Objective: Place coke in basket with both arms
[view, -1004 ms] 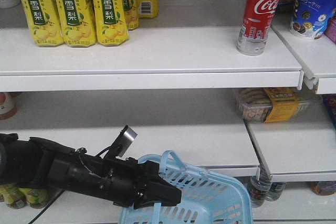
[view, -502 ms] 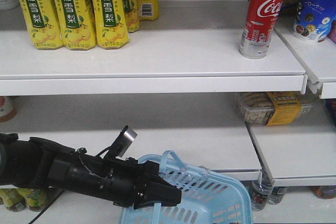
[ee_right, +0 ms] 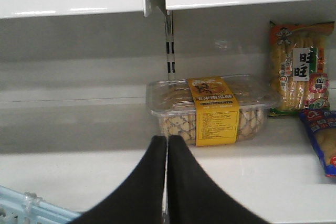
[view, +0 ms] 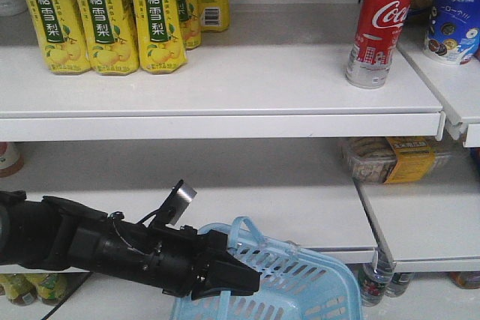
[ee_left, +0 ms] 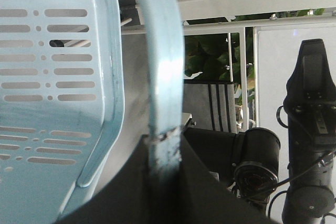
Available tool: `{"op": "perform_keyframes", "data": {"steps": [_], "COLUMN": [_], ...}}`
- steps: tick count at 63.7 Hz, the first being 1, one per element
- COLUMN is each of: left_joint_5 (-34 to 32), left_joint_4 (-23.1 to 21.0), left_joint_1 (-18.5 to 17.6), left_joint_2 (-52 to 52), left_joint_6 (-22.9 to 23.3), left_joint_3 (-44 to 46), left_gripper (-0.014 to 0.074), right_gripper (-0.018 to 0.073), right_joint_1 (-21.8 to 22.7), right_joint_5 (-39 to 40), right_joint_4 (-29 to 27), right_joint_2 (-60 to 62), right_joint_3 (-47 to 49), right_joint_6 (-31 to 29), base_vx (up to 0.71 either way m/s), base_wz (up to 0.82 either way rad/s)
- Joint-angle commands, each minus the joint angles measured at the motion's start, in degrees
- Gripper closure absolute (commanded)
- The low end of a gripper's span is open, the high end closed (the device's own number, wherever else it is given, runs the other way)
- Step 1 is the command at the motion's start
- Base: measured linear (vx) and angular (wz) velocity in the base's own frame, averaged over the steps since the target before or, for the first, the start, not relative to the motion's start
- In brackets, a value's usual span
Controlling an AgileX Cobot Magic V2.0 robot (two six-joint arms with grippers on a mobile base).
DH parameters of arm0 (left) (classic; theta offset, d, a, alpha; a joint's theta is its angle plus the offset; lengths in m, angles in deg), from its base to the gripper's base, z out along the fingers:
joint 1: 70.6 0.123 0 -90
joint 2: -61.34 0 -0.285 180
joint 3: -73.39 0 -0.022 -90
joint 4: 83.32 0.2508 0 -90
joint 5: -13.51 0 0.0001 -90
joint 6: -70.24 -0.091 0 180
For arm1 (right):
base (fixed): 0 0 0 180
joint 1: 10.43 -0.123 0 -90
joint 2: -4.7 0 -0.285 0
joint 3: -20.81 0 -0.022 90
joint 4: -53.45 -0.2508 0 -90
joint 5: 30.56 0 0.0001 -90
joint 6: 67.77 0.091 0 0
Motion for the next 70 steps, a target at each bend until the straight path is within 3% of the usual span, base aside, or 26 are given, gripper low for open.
{"op": "perform_keyframes", "data": {"steps": [1,70], "left_joint_5": [4.59,4.59], "left_joint_4": [-5.69,-5.69], "left_joint_1": [-0.13,-0.13], "left_joint_2": [-2.64,-2.64], "left_joint_6": [-0.29,-0.29], "left_joint_3": [1.24,1.24], "left_gripper": [0.0603,0.0603], "right_gripper": [0.0568,0.0568], "right_joint_1": [0.4,0.4], "right_joint_5": [4.45,4.45], "right_joint_4": [0.44,0.44], "right_joint_2": [1.04,1.04], "right_joint_3": [-0.64,-0.64], "right_joint_6": [-0.74,-0.74], "base_vx": [0.01,0.0], "base_wz": [0.01,0.0]}}
